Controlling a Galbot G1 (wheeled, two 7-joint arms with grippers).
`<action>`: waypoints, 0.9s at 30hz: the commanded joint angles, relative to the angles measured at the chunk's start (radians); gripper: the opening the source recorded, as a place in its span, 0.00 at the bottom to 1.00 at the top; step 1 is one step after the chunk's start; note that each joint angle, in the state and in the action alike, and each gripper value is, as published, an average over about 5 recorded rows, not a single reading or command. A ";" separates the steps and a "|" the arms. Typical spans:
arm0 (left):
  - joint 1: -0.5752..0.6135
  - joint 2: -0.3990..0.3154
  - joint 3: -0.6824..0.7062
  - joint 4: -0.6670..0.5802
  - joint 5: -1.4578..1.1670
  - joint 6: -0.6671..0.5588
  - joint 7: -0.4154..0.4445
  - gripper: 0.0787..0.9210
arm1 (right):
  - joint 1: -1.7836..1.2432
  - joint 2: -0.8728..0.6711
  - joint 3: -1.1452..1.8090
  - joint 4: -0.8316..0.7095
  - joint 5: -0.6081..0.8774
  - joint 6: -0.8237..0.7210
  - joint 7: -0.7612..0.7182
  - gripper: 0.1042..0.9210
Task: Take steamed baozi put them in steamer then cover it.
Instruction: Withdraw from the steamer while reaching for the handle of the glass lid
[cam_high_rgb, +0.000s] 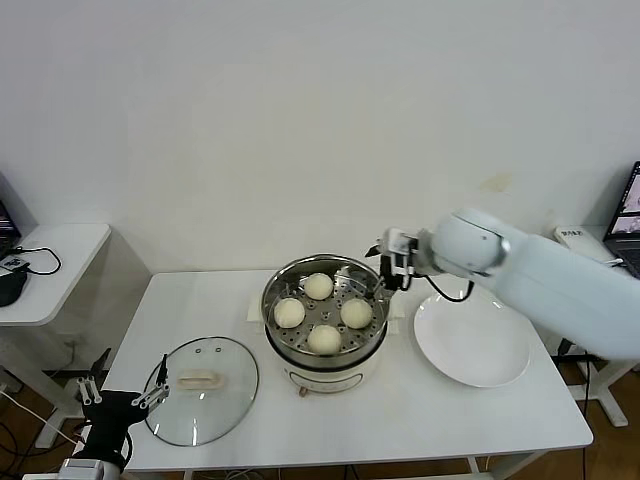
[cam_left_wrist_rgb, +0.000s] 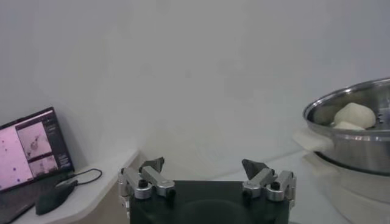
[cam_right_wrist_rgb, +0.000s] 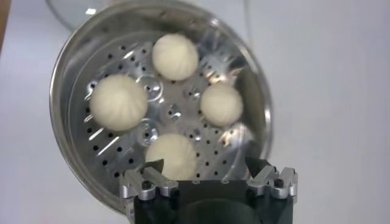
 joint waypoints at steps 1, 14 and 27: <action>-0.010 0.000 0.016 0.012 0.008 -0.037 -0.007 0.88 | -0.930 -0.136 0.848 0.193 -0.043 0.418 0.562 0.88; -0.056 -0.013 0.052 0.119 0.205 -0.105 -0.034 0.88 | -1.543 0.512 1.615 0.165 -0.188 0.840 0.452 0.88; -0.055 0.053 -0.029 0.335 1.086 -0.252 -0.117 0.88 | -1.699 0.688 1.786 0.204 -0.247 0.805 0.525 0.88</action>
